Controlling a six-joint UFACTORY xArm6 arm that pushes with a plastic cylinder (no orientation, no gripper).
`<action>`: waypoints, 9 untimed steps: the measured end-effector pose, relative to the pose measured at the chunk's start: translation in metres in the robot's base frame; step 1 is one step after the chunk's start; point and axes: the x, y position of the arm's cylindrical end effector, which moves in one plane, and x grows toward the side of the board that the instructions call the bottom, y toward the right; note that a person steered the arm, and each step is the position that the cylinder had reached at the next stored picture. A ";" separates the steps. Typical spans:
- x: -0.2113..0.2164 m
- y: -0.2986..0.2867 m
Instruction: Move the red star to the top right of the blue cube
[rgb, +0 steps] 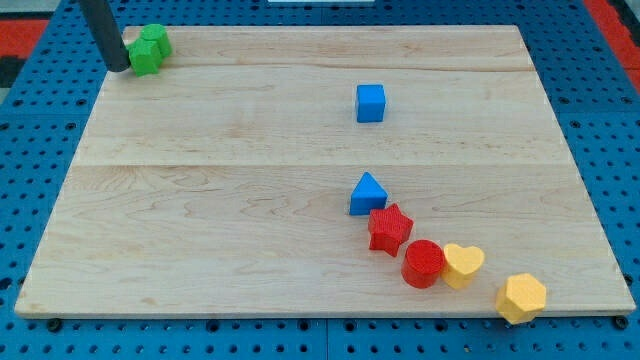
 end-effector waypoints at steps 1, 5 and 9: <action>0.014 0.016; 0.111 0.100; 0.264 0.259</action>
